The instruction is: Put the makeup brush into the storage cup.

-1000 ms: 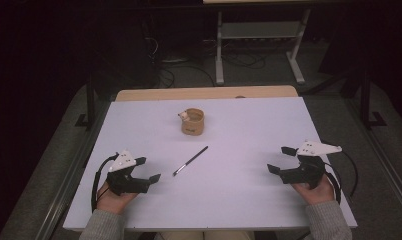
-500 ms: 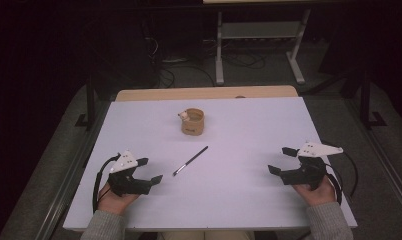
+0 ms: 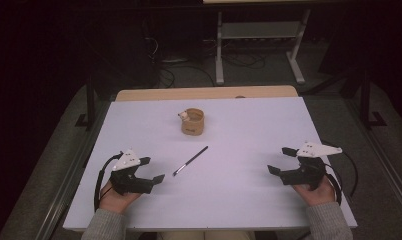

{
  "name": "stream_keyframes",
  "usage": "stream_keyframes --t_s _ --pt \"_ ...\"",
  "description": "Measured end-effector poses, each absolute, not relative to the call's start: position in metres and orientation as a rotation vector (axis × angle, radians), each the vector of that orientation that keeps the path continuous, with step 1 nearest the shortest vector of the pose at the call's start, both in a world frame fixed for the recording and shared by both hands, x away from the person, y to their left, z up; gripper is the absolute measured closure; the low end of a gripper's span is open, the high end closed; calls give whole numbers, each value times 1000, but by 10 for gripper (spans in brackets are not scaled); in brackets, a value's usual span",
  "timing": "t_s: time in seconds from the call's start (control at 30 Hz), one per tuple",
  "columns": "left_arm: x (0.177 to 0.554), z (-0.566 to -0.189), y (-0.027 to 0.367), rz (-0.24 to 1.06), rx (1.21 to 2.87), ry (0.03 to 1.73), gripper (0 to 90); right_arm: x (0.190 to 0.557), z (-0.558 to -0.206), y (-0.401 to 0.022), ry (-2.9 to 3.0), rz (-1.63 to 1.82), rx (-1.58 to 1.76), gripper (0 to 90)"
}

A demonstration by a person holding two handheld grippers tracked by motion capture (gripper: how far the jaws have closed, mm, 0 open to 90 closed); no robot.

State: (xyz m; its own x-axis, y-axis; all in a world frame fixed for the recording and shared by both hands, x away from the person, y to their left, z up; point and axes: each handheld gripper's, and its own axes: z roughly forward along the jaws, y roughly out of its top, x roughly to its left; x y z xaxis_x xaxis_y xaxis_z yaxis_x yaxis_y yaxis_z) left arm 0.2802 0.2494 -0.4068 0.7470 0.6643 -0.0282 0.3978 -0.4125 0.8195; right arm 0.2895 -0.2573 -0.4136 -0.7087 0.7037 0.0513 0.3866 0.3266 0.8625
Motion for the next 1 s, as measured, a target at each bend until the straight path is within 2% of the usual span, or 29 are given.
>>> stream_keyframes --t_s 0.27,0.77,1.0 --pt "295 -392 235 363 2058 782 197 290 -414 -255 2283 1325 971 145" --pt "323 -371 201 370 2189 761 241 289 -412 -260 2268 1356 1000 145" --pt "337 -370 185 306 2224 774 282 289 -412 -259 2287 1350 1010 148"
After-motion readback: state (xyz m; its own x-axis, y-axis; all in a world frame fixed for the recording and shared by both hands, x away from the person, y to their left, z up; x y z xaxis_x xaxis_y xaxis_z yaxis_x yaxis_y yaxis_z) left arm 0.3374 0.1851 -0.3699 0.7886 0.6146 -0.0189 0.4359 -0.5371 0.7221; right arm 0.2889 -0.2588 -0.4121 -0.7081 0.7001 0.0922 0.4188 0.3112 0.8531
